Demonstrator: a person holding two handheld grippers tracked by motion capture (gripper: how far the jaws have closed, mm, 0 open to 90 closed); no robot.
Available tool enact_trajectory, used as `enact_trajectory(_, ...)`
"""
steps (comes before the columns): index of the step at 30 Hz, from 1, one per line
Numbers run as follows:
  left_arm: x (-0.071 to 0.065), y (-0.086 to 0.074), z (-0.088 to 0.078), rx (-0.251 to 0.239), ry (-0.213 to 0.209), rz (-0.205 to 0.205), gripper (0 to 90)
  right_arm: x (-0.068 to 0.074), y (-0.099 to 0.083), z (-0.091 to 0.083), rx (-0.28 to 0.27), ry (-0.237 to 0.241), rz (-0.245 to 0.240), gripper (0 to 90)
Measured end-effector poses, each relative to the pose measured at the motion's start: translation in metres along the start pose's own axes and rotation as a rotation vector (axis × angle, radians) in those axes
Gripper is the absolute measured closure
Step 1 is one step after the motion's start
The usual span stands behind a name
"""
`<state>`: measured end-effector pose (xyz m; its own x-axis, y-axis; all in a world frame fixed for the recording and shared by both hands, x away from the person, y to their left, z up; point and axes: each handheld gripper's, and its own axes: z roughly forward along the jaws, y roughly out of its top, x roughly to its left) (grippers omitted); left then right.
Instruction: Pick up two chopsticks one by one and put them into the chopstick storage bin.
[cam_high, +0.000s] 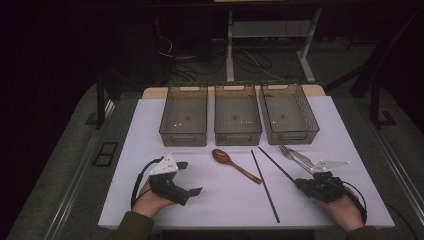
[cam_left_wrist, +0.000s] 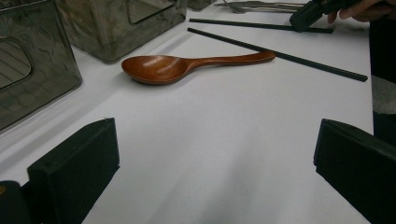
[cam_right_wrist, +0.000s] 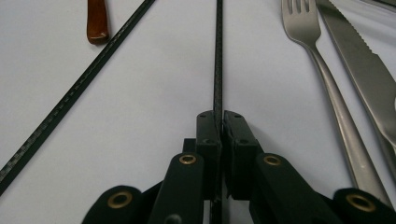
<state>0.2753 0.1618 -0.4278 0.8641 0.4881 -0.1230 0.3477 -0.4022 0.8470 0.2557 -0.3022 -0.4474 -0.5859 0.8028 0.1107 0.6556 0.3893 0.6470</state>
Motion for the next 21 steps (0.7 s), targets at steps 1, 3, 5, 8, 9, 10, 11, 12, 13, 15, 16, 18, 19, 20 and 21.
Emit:
enact_trajectory(1,0.0,0.0,0.0,0.0,0.0,0.001,0.0,0.0,0.0,0.0,0.003,-0.001,0.006,84.7)
enact_trajectory(3,0.0,0.0,0.0,0.0,-0.001,0.001,0.0,-0.001,0.0,-0.001,0.0,-0.005,0.001,84.7)
enact_trajectory(5,0.0,0.0,0.0,-0.001,-0.001,0.001,0.0,-0.003,0.0,-0.005,-0.021,0.001,0.002,84.7)
enact_trajectory(8,0.0,0.0,0.0,-0.002,-0.002,0.0,0.0,-0.006,0.0,-0.011,-0.043,0.005,0.01,84.7)
enact_trajectory(9,0.0,0.0,0.0,-0.001,-0.001,0.0,0.0,-0.006,0.0,-0.011,-0.047,0.008,0.01,84.7)
enact_trajectory(10,0.0,0.0,0.0,-0.001,-0.001,0.001,0.0,-0.007,0.0,-0.013,-0.051,0.01,0.012,84.7)
enact_trajectory(11,0.0,0.0,0.0,-0.001,0.0,0.001,0.0,-0.007,0.0,-0.014,-0.056,0.012,0.01,84.7)
enact_trajectory(12,0.0,0.0,0.0,-0.001,0.0,0.001,0.0,-0.007,0.0,-0.016,-0.06,0.015,0.009,84.7)
enact_trajectory(13,0.0,0.0,-0.001,-0.002,0.0,0.002,0.0,-0.007,0.0,-0.017,-0.067,0.018,0.004,84.7)
enact_trajectory(15,0.0,0.0,0.0,-0.001,-0.001,0.001,0.0,-0.006,0.001,-0.02,-0.078,0.024,-0.001,84.7)
enact_trajectory(16,0.0,0.0,0.0,-0.001,-0.001,0.001,0.0,-0.006,0.001,-0.021,-0.085,0.028,0.0,84.7)
enact_trajectory(18,0.001,0.0,0.0,-0.002,-0.002,0.001,0.0,-0.006,0.002,-0.023,-0.088,0.036,-0.004,84.6)
enact_trajectory(19,0.001,0.0,-0.001,-0.001,-0.002,0.002,0.0,-0.005,0.002,-0.024,-0.095,0.046,-0.006,84.7)
enact_trajectory(20,0.001,0.0,-0.001,-0.001,-0.002,0.002,0.0,-0.005,0.003,-0.026,-0.101,0.052,-0.008,84.7)
enact_trajectory(21,0.001,0.0,-0.001,-0.001,-0.002,0.001,0.0,-0.004,0.004,-0.026,-0.106,0.054,-0.01,84.6)
